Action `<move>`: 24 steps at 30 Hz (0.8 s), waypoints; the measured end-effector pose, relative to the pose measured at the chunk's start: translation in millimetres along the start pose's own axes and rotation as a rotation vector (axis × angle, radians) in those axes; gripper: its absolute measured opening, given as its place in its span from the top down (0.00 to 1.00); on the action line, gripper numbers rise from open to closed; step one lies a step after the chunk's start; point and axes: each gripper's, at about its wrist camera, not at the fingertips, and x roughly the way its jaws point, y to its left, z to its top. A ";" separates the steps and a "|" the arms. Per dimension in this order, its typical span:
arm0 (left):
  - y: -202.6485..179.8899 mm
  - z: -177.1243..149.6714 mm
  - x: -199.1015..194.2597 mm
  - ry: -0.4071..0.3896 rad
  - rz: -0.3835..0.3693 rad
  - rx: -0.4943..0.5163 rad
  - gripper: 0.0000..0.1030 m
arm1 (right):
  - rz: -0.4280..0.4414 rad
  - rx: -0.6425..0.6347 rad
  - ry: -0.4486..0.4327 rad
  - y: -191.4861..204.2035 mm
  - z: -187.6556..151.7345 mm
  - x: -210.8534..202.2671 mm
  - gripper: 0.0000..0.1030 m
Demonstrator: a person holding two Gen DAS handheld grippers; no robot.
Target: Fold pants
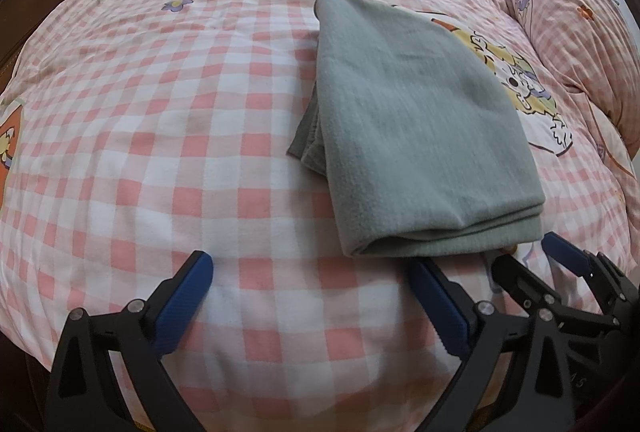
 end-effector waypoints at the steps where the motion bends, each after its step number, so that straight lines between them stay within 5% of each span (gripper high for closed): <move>1: -0.4 0.3 0.4 0.000 0.000 0.000 0.02 | 0.000 0.000 0.000 0.3 0.0 0.3 0.18; 24: -2.5 0.0 2.7 0.005 0.004 -0.002 0.01 | 0.000 0.000 0.000 0.2 0.0 0.4 0.17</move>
